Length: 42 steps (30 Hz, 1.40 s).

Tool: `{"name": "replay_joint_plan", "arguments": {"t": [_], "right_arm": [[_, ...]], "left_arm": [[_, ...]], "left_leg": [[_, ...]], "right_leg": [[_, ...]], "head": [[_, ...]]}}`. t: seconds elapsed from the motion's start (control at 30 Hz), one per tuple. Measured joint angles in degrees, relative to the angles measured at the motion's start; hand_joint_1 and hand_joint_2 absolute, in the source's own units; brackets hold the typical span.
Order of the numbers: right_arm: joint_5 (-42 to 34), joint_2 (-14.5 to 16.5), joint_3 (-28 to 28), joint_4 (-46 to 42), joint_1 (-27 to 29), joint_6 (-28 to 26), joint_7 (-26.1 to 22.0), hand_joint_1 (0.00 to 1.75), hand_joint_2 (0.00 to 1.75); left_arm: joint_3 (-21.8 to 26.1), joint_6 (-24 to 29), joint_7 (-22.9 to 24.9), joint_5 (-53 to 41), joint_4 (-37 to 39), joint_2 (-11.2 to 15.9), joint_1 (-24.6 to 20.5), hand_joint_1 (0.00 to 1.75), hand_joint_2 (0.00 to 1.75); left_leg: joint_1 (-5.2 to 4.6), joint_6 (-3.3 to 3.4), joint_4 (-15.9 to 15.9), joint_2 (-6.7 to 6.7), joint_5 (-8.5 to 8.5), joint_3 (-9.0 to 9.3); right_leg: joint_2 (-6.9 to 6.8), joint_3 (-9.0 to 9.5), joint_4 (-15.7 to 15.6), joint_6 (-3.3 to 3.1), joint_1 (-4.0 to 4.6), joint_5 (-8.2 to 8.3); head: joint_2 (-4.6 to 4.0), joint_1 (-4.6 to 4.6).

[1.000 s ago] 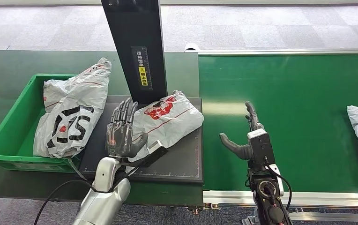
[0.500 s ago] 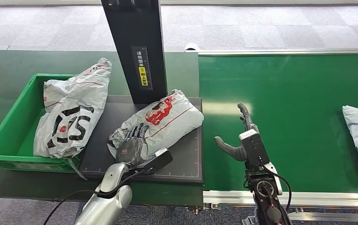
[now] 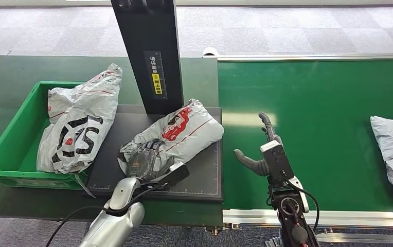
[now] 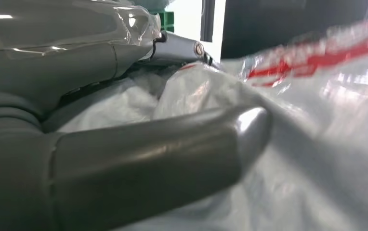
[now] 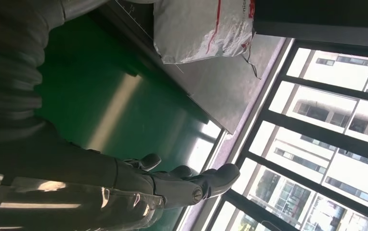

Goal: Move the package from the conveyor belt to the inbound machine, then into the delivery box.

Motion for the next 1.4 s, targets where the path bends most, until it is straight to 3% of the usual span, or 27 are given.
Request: {"name": "replay_joint_plan", "arguments": {"t": [0.03, 0.23, 0.37, 0.63, 0.87, 0.93, 1.0, 1.07, 1.2, 1.4], "right_arm": [[0.01, 0.01, 0.00, 0.00, -0.10, 0.02, 0.02, 0.00, 1.75], [-0.12, 0.37, -0.02, 0.01, -0.88, 0.27, 0.57, 0.00, 1.75], [-0.61, 0.50, -0.01, 0.04, -1.44, 0.21, 0.67, 0.00, 1.75], [-1.01, 0.69, 0.02, 0.09, -1.98, -0.10, 0.66, 0.00, 1.75], [-2.04, 0.71, 0.11, 0.80, -2.23, -1.08, -0.18, 0.00, 1.75], [-2.35, 0.69, 0.13, 1.01, -2.24, -1.37, -0.32, 0.00, 1.75], [-2.74, 0.66, 0.16, 1.11, -2.24, -1.66, -0.49, 0.00, 1.75], [-3.07, 0.56, 0.24, 1.14, -2.24, -1.95, -0.62, 0.00, 1.75], [-3.39, 0.25, 0.50, 1.27, -2.25, -2.21, -0.80, 0.00, 1.75], [-3.51, 0.06, 0.62, 1.58, -2.31, -2.21, -0.92, 0.00, 1.75]], "left_arm": [[0.00, 1.77, -0.45, 0.10, -0.03, 0.05, -0.04, 1.75, 1.75], [0.03, 15.37, -5.46, 2.12, -2.40, 0.45, 0.26, 1.75, 1.75], [0.14, 20.89, -9.85, 4.09, -4.95, 0.62, 0.48, 1.75, 1.75], [1.26, 21.90, -13.18, 4.63, -8.44, 0.55, 0.92, 1.75, 1.75], [6.18, 22.10, -23.99, 4.27, -11.99, -1.96, 2.01, 1.75, 1.75], [8.54, 22.18, -29.67, 5.90, -13.68, -3.31, 2.51, 0.93, 1.75], [10.66, 22.27, -35.06, 9.69, -14.97, -4.65, 2.79, 0.05, 0.87], [11.32, 21.96, -36.67, 16.36, -15.35, -5.29, 2.82, 0.00, 0.00], [9.50, 21.55, -35.03, 28.83, -15.32, -5.13, 2.81, 0.00, 0.00], [7.57, 22.06, -35.47, 30.86, -15.31, -4.77, 2.81, 0.00, 0.00]], "left_leg": [[0.00, 0.00, 0.00, 0.00, 0.00, 0.00], [0.00, 0.00, 0.00, -0.01, 0.00, -0.04], [0.00, 0.00, 0.00, -0.02, 0.00, -0.05], [0.00, 0.00, 0.00, -0.02, 0.00, -0.05], [0.00, 0.00, 0.00, -0.01, 0.00, -0.06], [0.00, 0.00, 0.00, -0.01, 0.00, -0.06], [0.00, 0.00, 0.00, -0.02, 0.00, -0.06], [0.00, 0.00, 0.00, -0.01, 0.00, -0.06], [0.00, 0.00, 0.00, -0.01, 0.00, -0.06], [0.00, 0.00, 0.00, 0.00, 0.00, -0.06]], "right_leg": [[0.00, 0.00, 0.00, 0.00, 0.00, 0.00], [0.00, -0.03, 0.00, 0.00, 0.00, 0.00], [0.00, -0.03, 0.00, 0.00, 0.00, 0.00], [0.00, -0.04, 0.00, 0.00, 0.00, 0.00], [0.00, -0.05, 0.00, 0.00, 0.00, 0.00], [0.00, -0.05, 0.00, 0.00, 0.00, 0.00], [0.00, -0.06, 0.00, 0.00, 0.00, 0.00], [0.00, -0.06, 0.00, 0.00, 0.00, 0.00], [-0.01, -0.06, 0.00, 0.00, 0.00, 0.00], [0.00, -0.07, 0.00, 0.00, 0.00, 0.00]], "head": [[0.00, 0.00], [0.02, 0.00], [0.02, 0.00], [0.01, -0.01], [0.01, 0.01], [0.01, 0.00], [0.01, 0.00], [0.00, 0.01], [0.01, -0.01], [0.00, -0.01]]}}
